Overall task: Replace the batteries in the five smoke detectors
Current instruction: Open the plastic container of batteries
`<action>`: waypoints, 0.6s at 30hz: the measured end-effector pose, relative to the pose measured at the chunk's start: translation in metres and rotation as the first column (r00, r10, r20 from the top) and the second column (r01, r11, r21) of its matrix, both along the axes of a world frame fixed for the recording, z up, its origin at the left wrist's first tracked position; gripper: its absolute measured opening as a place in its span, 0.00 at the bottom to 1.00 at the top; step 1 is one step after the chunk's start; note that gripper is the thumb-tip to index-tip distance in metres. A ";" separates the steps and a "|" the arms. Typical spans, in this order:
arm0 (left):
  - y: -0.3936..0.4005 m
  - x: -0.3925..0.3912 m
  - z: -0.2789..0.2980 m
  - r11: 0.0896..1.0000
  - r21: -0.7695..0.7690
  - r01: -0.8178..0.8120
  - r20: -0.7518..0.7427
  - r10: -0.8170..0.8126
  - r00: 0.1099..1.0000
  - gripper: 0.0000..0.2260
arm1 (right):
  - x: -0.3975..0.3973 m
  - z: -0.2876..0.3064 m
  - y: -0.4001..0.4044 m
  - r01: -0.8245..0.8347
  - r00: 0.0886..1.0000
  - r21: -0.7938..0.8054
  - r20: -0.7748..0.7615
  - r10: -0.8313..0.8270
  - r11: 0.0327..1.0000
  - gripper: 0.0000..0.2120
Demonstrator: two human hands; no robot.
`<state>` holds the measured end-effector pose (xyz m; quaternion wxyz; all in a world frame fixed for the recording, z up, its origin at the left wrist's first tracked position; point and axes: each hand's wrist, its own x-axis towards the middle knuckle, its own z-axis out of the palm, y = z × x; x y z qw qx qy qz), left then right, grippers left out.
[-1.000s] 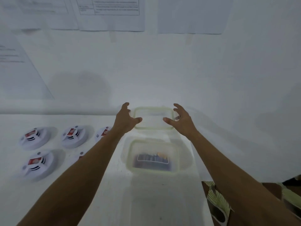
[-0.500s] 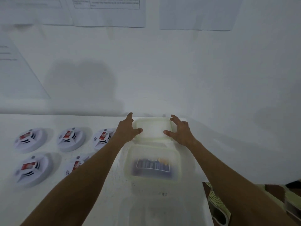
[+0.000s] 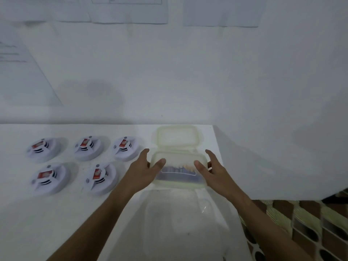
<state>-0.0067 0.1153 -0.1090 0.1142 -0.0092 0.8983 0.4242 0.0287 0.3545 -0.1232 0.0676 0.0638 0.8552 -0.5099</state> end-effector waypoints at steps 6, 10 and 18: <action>0.010 -0.009 -0.004 0.996 0.058 -0.063 0.039 0.060 0.997 0.39 | -0.013 0.002 -0.009 -0.011 0.999 -0.053 0.035 0.013 0.999 0.38; 0.009 -0.009 -0.004 0.995 0.078 -0.069 0.097 0.062 0.993 0.34 | -0.014 0.004 -0.008 -0.049 0.994 -0.093 0.097 0.058 0.995 0.36; 0.007 -0.010 -0.006 0.977 0.110 -0.182 -0.029 0.186 0.982 0.34 | -0.021 0.002 -0.004 -0.049 0.995 -0.043 0.081 0.052 0.998 0.38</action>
